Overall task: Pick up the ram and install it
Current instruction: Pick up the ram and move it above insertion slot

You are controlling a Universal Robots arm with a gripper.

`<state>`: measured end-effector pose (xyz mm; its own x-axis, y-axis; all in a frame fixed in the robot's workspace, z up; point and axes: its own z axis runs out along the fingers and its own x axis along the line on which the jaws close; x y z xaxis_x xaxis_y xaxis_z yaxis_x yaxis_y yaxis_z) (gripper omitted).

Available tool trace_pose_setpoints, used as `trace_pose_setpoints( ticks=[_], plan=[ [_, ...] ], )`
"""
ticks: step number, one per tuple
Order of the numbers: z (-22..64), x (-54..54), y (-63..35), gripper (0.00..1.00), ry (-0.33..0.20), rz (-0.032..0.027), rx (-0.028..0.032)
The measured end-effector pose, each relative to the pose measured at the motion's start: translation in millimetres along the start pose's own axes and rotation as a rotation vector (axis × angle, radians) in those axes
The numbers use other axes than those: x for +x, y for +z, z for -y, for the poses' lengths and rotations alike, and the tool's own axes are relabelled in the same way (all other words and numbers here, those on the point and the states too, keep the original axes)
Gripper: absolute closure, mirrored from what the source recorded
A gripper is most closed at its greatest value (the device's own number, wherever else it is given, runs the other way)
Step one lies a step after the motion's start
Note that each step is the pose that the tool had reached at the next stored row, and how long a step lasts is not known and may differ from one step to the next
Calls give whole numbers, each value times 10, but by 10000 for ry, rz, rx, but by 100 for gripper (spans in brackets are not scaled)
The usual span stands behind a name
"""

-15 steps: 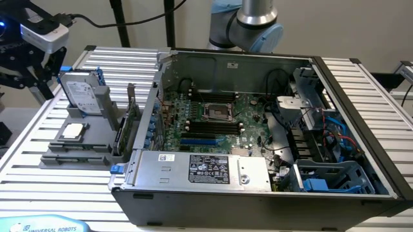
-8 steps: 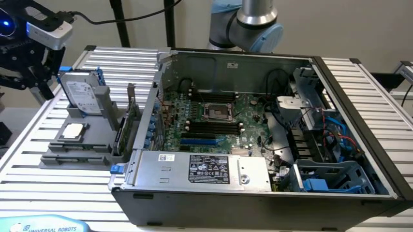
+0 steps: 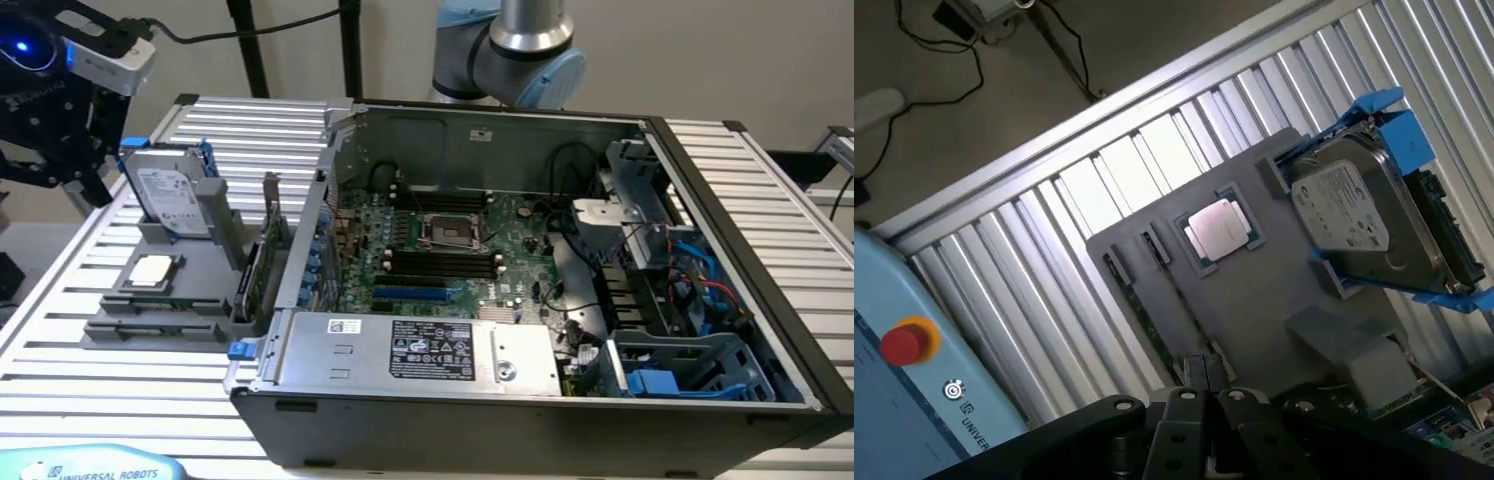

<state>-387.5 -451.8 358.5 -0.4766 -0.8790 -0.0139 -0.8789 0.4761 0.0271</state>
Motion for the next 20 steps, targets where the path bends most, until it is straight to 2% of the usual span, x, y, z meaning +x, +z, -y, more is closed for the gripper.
trace_pose_setpoints(
  ticks=[20],
  plan=[
    [1,0,37,89,-3627,-97,-50]
  ],
)
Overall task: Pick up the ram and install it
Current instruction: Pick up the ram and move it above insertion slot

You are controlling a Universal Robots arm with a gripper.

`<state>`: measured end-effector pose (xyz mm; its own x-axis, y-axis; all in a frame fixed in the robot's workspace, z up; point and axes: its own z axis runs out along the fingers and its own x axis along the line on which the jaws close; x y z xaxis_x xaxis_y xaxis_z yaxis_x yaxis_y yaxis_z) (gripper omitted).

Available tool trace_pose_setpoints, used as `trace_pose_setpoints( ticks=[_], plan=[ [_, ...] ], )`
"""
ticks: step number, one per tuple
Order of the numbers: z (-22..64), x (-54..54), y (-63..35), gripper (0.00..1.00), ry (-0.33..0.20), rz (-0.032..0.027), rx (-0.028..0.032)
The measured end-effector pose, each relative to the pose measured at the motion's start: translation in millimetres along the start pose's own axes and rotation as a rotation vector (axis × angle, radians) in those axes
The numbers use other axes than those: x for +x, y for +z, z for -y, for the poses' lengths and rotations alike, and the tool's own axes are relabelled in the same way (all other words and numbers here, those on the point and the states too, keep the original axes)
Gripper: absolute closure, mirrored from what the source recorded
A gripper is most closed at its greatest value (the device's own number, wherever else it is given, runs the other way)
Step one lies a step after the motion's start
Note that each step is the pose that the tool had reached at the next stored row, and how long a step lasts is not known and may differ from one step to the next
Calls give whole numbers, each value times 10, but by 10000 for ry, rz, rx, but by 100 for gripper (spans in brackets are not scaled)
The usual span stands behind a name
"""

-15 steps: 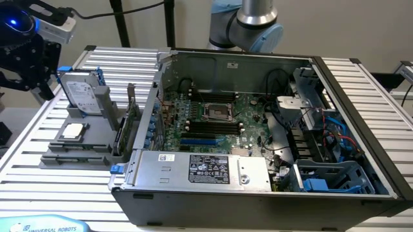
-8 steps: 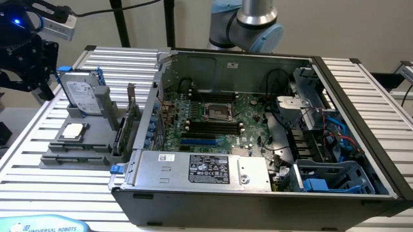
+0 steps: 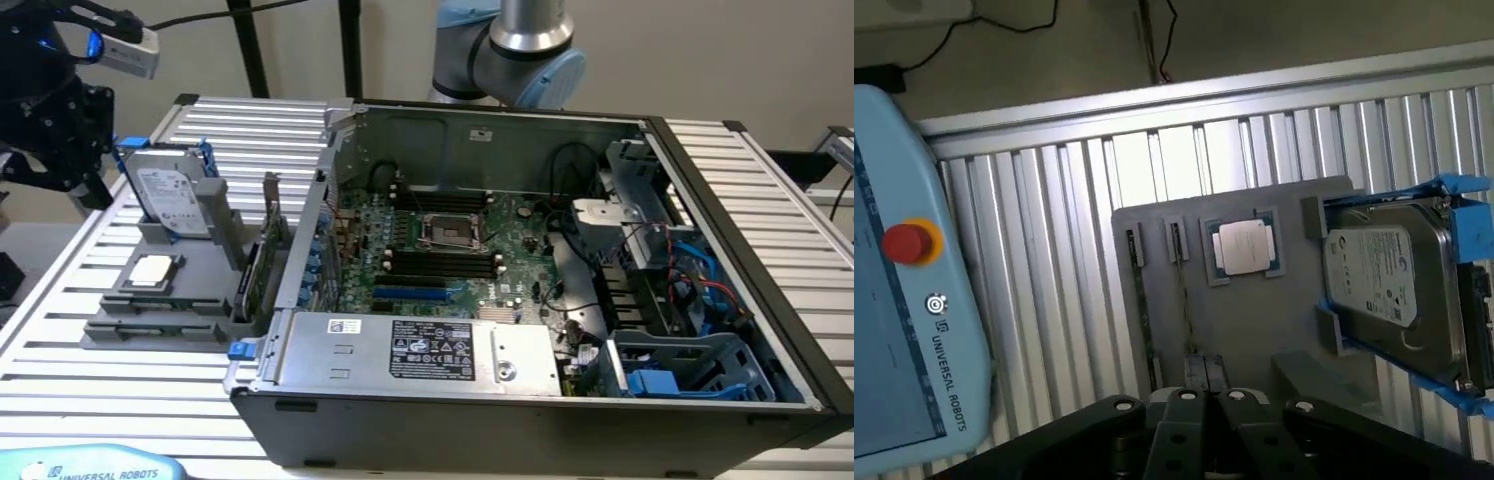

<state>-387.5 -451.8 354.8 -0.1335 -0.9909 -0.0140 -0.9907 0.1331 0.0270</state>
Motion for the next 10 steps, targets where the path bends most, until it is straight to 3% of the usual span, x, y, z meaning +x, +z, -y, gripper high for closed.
trace_pose_setpoints(
  ticks=[10],
  plan=[
    [3,2,92,89,-1787,-49,-25]
  ],
)
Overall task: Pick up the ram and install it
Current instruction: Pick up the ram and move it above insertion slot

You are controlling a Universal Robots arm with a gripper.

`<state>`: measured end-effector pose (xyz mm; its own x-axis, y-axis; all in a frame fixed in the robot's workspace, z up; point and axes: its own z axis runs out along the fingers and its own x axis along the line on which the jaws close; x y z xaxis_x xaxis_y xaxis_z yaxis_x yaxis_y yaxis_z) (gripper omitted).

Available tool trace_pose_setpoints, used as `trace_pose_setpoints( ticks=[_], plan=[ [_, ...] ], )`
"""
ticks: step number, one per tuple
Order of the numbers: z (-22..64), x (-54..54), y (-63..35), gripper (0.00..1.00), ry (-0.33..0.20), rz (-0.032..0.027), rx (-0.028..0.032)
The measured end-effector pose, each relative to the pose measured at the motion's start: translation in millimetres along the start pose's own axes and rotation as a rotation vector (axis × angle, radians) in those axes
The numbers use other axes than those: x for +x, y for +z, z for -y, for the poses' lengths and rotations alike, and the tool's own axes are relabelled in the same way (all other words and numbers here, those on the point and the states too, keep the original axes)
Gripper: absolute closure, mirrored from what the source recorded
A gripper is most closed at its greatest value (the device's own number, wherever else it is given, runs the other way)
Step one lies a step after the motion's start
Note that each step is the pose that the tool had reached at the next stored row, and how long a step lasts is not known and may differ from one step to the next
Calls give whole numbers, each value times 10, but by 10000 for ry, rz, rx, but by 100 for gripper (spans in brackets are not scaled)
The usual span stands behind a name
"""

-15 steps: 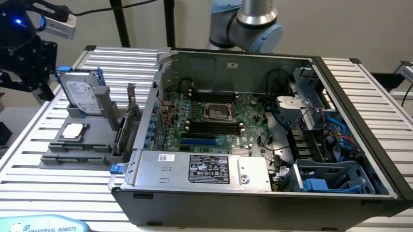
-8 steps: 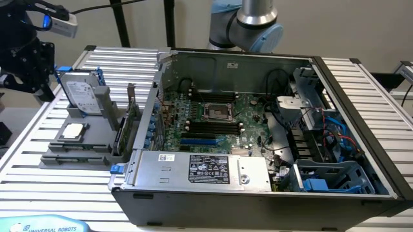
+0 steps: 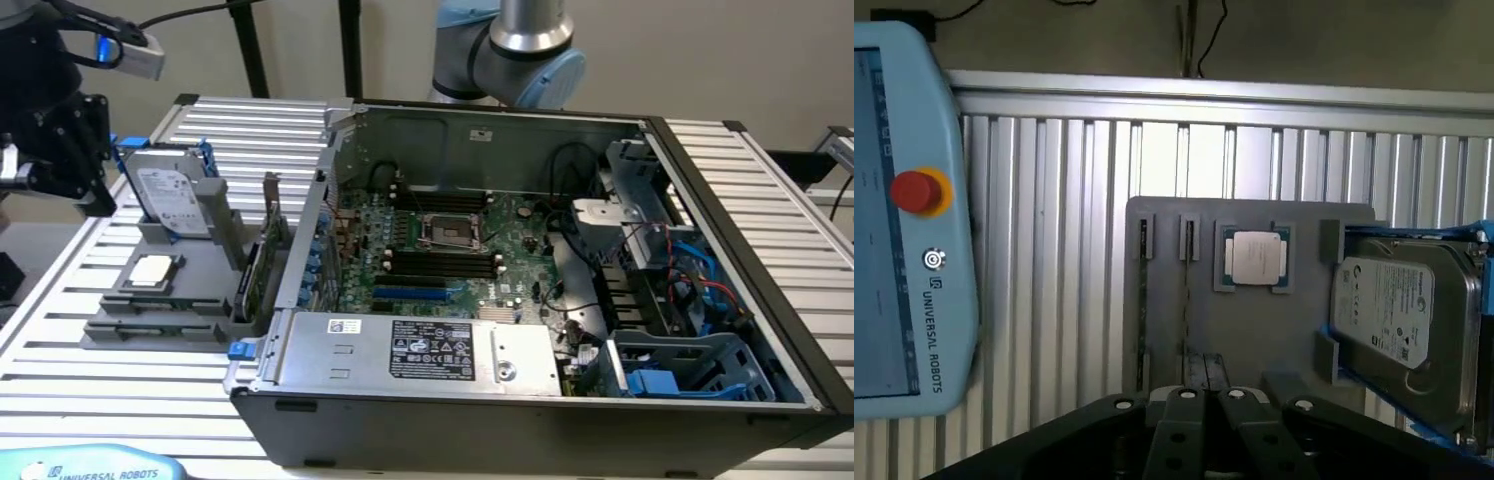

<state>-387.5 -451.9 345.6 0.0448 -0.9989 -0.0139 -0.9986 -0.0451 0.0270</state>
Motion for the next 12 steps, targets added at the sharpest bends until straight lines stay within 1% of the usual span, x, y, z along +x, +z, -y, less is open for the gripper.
trace_pose_setpoints(
  ticks=[2,4,7,12],
  plan=[
    [2,0,28,89,-299,-8,-5],
    [4,2,48,89,-460,-13,-6],
    [10,6,81,89,-512,-16,-7],
    [31,30,165,89,-513,-16,-7]
  ],
)
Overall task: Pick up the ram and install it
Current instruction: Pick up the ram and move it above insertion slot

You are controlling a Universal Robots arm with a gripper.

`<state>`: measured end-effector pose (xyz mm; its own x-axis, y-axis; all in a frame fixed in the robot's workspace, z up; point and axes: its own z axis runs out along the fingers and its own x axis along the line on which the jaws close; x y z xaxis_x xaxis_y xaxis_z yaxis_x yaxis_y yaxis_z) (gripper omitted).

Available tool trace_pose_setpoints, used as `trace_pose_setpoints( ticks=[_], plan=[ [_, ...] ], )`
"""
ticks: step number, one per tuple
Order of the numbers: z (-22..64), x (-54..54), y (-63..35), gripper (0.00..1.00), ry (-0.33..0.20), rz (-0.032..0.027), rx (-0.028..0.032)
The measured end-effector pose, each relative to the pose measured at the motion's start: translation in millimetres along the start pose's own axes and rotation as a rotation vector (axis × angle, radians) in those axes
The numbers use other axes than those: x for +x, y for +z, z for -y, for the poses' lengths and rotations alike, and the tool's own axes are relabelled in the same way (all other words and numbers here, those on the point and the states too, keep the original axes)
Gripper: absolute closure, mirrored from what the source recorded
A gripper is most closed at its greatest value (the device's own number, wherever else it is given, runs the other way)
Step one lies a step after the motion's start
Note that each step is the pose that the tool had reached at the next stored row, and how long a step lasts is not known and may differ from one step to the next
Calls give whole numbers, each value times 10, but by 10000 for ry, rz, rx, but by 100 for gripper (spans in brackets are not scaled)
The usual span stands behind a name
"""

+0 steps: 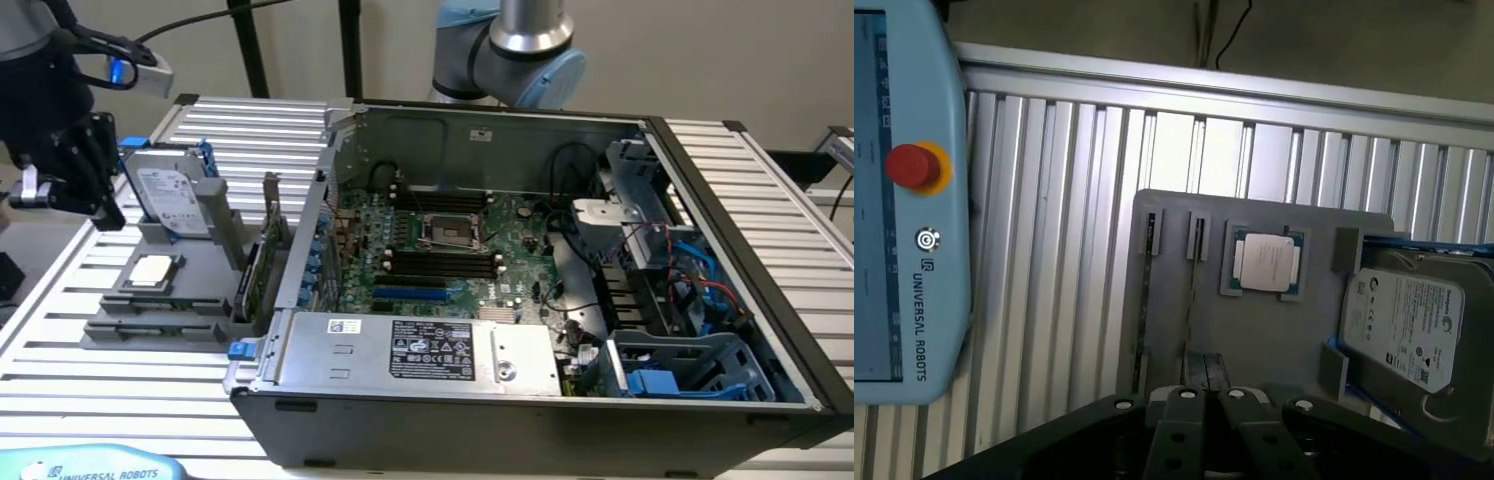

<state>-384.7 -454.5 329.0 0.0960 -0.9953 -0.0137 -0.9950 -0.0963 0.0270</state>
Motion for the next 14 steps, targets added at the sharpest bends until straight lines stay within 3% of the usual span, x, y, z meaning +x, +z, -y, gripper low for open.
trace_pose_setpoints(
  ticks=[11,13,14],
  plan=[
    [43,90,176,89,264,7,4],
    [43,100,205,88,383,9,4],
    [43,106,222,83,439,11,6]
  ],
)
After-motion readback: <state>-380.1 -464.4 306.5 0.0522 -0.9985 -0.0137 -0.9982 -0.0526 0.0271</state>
